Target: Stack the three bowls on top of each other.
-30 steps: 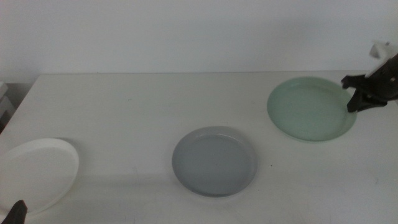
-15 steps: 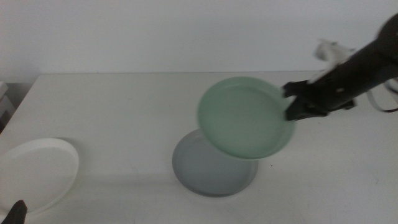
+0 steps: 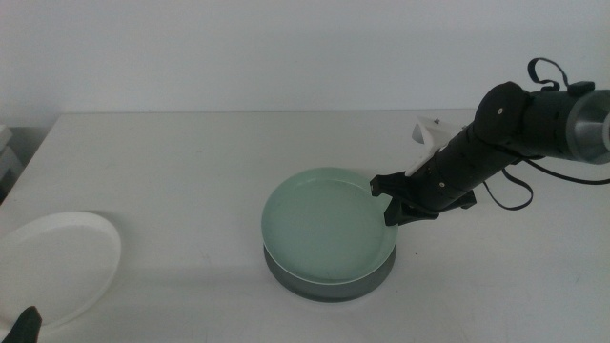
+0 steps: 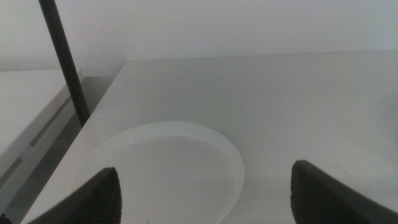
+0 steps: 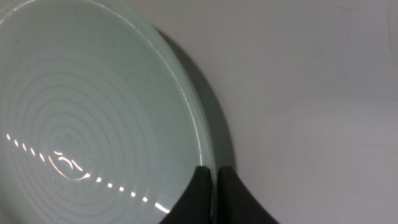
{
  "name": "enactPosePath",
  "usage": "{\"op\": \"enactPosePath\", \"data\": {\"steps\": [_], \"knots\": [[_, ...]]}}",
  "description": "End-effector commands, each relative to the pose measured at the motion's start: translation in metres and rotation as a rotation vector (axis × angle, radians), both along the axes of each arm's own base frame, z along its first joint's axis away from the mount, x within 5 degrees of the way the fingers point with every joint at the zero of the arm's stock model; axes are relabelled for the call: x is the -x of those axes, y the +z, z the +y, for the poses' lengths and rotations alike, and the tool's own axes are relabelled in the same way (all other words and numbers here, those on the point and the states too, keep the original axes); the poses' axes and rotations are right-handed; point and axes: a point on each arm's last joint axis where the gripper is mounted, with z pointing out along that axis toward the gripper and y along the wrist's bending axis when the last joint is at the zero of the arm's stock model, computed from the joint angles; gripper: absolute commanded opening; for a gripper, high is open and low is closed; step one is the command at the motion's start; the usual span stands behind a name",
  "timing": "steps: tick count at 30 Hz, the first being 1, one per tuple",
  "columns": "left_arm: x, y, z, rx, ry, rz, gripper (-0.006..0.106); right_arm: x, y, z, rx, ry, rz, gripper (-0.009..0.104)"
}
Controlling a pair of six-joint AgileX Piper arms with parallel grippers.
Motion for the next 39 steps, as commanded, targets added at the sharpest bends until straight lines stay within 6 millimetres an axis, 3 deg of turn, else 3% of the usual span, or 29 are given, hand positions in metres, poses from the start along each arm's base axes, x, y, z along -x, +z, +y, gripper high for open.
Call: {"op": "enactPosePath", "data": {"steps": [1,3,8,10,14,19,23,27,35,39], "knots": [[0.000,0.009,0.000,0.003,0.006,-0.091,0.105,-0.003,0.025,0.002,-0.038,-0.020,-0.090,0.000],[0.000,0.009,0.000,0.003,0.006,-0.091,0.105,-0.003,0.025,0.002,-0.037,-0.016,-0.089,0.004],[0.000,0.009,0.000,0.003,0.006,-0.091,0.105,-0.002,0.026,0.002,-0.034,0.007,-0.088,0.029],[0.000,0.009,0.000,0.003,0.006,-0.091,0.105,-0.002,0.036,0.002,-0.045,0.022,-0.084,0.038],[0.000,0.009,0.000,0.003,0.006,-0.091,0.105,-0.001,0.078,-0.007,-0.068,0.077,-0.131,0.051],[0.000,0.009,0.000,0.003,0.006,-0.091,0.105,0.019,0.145,-0.035,-0.084,0.082,-0.307,0.054],[0.000,0.009,0.000,0.003,0.006,-0.091,0.105,0.055,0.188,-0.059,-0.065,0.092,-0.436,0.054],[0.000,0.009,0.000,0.003,0.006,-0.091,0.105,0.101,0.206,-0.069,-0.047,0.102,-0.553,0.054],[0.000,0.009,0.000,0.003,0.006,-0.091,0.105,0.197,0.190,-0.094,0.020,0.075,-0.678,0.054],[0.000,0.009,0.000,0.003,0.006,-0.091,0.105,0.233,0.184,-0.104,0.033,0.035,-0.722,0.054]]}}
